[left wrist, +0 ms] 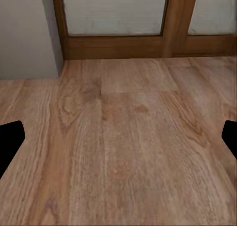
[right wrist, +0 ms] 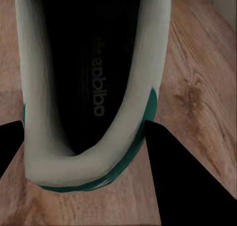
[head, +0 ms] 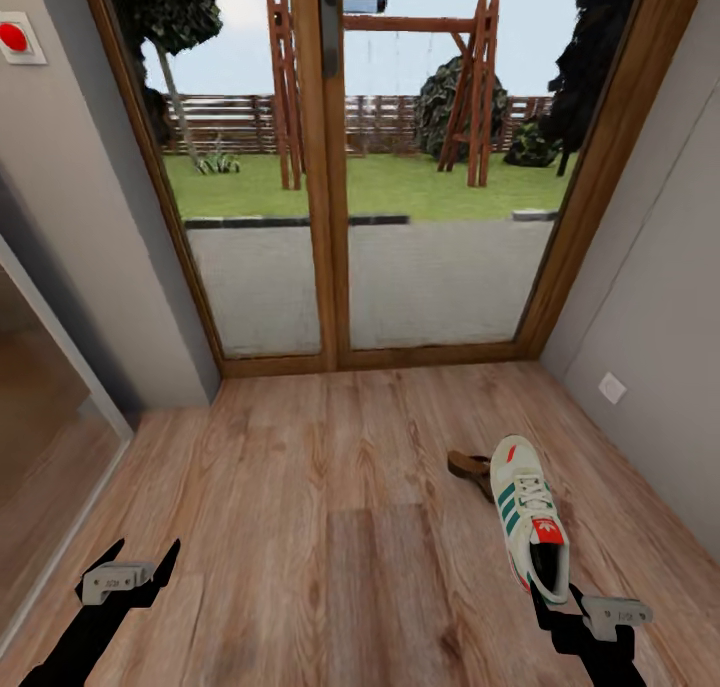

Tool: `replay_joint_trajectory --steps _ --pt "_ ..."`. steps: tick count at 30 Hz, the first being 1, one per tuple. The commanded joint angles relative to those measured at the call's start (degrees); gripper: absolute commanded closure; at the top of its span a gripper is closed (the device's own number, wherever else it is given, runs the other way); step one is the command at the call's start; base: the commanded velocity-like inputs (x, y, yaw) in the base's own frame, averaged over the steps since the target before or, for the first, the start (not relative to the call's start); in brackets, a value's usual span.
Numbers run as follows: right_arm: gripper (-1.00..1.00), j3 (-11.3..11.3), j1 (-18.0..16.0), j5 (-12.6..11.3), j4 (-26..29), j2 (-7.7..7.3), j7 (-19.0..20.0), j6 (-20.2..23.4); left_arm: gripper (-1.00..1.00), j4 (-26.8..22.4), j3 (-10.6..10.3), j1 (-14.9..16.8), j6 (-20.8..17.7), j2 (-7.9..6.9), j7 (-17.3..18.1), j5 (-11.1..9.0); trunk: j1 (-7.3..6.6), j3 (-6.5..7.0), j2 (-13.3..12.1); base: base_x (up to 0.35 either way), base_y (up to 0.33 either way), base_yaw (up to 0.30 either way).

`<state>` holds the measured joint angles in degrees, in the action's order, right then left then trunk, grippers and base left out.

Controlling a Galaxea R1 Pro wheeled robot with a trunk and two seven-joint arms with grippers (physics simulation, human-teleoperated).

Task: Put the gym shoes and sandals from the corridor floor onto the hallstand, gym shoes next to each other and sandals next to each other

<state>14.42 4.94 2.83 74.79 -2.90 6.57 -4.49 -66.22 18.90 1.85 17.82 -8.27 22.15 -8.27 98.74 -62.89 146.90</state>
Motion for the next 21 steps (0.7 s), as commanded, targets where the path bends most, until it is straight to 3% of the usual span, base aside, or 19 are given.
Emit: replay_joint_trajectory --steps 1,21 --pt "1.0 0.0 0.0 -0.1 0.0 0.0 0.0 0.0 -1.0 0.0 0.0 0.0 0.0 0.0 0.0 0.0 0.0 0.02 0.0 0.056 0.0 -0.262" --pt "1.0 0.0 0.0 -0.1 0.0 0.0 -0.1 0.0 -1.0 0.0 0.0 0.0 0.0 0.0 0.0 0.0 0.0 0.43 0.0 0.015 0.0 -0.272"
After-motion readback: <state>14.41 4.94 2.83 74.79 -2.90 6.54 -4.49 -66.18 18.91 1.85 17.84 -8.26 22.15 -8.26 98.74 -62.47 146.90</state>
